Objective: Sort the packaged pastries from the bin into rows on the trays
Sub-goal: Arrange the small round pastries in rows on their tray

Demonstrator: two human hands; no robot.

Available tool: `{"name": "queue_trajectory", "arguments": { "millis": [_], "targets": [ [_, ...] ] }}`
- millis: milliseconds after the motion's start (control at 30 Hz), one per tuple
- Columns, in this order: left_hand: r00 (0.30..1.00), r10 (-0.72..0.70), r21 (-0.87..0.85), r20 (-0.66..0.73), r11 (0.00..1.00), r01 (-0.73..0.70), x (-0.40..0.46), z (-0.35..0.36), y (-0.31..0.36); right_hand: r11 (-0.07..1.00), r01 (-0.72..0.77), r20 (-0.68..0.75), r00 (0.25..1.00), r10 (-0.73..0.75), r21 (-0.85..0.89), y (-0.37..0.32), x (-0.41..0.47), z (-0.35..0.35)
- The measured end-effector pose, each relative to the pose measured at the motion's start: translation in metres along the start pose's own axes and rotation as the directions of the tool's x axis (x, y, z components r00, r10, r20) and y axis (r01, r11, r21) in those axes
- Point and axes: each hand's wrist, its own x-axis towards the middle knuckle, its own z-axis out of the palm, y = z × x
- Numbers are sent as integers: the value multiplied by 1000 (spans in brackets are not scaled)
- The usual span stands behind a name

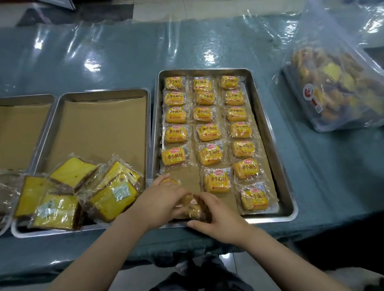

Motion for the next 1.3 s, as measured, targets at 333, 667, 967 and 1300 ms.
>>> {"name": "queue_trajectory", "arguments": {
  "millis": [333, 667, 967, 1300],
  "targets": [
    [985, -174, -218, -13, 962, 167, 16, -5, 24, 939, -214, -100, 963, 248, 270, 14, -5, -4],
    [994, -108, -157, -6, 982, 106, 36, 4, 29, 941, -262, -181, 936, 302, 216, 32, -14, -33],
    [989, -121, -133, 85, 982, 132, 47, 3, 46, 965, -217, -179, 953, 242, 151, 32, -22, -41],
    [927, -375, -541, -10, 782, 311, 39, 1, 45, 901, -242, -190, 926, 325, 361, 23, -15, -31]
  ]
}}
